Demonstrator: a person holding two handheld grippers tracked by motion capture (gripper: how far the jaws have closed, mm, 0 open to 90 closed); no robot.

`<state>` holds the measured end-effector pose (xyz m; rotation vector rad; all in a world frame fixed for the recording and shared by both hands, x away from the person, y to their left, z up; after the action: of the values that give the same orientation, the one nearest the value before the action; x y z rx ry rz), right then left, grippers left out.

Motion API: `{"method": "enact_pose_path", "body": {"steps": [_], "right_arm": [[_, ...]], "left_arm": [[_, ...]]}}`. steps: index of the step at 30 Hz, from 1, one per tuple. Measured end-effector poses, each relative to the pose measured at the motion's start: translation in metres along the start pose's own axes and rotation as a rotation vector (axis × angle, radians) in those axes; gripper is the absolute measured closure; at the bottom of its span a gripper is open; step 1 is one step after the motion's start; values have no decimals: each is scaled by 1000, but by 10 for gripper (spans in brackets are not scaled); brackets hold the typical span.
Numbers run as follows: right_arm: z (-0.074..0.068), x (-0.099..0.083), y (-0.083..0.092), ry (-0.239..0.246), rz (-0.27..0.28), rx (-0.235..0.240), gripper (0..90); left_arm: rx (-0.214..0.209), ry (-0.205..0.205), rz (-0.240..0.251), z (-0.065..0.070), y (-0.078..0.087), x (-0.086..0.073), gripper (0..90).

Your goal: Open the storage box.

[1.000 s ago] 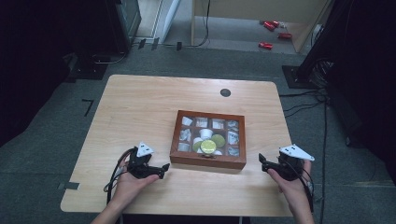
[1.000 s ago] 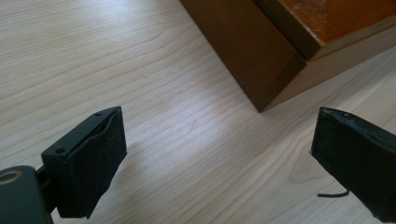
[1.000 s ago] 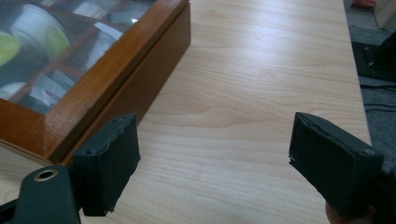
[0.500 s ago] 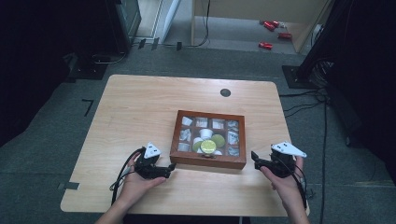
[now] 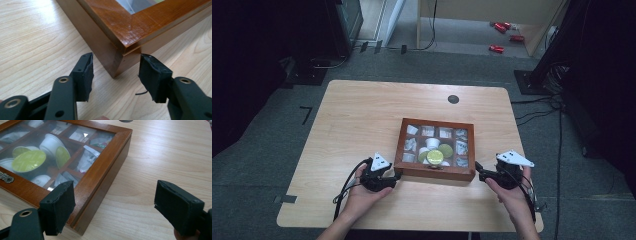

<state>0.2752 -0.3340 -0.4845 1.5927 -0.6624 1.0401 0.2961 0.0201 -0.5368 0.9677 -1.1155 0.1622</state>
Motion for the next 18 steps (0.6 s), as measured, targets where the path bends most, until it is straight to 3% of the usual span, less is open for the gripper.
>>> {"method": "enact_pose_path", "body": {"steps": [5,18], "right_arm": [[-5,2,-2,7,2,12,167],[-13,5,-1,17,7,28,167]], "left_arm": [[-20,-9,13,3,1,2,549],[-24,-14,33,4,5,6,561]]}}
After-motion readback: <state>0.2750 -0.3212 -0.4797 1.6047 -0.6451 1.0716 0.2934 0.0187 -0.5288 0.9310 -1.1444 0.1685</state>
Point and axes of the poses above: each handheld gripper's, and its own axes: y roughly backward along the jaws, x roughly out of its top, z roughly to its right, the point moved 5 cm from there along -y, roughly forward along the jaws, and after that the axes turned 8 degrees about z, right-handed, at the moved point
